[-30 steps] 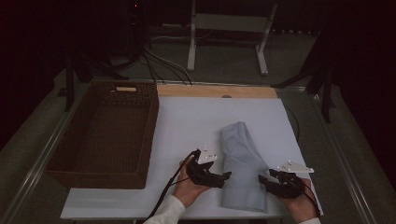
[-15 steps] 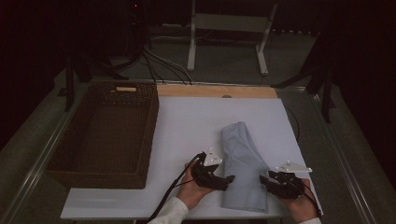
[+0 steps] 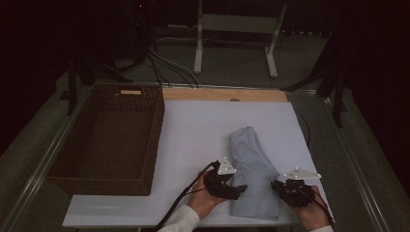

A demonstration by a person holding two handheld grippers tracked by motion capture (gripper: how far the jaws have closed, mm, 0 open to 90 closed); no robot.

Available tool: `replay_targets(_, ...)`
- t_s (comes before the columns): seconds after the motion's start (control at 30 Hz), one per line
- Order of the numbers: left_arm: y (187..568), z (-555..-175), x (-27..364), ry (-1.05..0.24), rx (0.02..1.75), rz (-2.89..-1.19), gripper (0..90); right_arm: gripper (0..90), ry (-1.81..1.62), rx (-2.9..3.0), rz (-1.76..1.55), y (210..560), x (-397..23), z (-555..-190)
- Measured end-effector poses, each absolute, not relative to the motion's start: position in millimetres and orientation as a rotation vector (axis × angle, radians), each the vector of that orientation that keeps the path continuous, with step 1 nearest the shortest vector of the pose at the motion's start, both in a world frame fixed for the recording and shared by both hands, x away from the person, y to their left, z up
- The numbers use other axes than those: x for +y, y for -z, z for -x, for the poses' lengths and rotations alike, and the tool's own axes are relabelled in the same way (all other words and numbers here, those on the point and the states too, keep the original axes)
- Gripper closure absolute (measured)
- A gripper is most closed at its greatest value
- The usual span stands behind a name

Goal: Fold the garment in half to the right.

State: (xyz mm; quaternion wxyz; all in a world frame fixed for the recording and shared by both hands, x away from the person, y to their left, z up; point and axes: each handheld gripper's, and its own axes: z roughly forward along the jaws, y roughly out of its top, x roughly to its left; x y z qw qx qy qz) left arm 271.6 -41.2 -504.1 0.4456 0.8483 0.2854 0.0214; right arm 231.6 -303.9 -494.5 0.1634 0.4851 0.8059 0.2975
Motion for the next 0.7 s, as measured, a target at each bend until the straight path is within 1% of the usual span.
replay_targets(0.17,504.0,-272.2,-40.7,-0.03,0.701,-2.101,42.8,83.8,-0.844,2.313,-1.37,494.3,-303.0,-231.2)
replay_targets(0.33,504.1,-272.8,-40.7,-0.009,0.704,-2.093,47.7,84.2,-0.842,2.321,-1.361,494.3,-301.8,-230.9)
replay_targets(0.5,503.8,-273.8,-40.3,0.004,0.713,-2.091,55.3,84.2,-0.841,2.326,-1.357,494.3,-300.7,-230.6)
replay_targets(0.63,503.0,-274.0,-40.3,0.005,0.721,-2.091,59.5,84.2,-0.847,2.33,-1.354,494.2,-300.4,-230.5)
replay_targets(0.7,502.7,-273.8,-40.5,-0.001,0.723,-2.091,63.2,84.2,-0.849,2.332,-1.35,494.2,-300.1,-230.5)
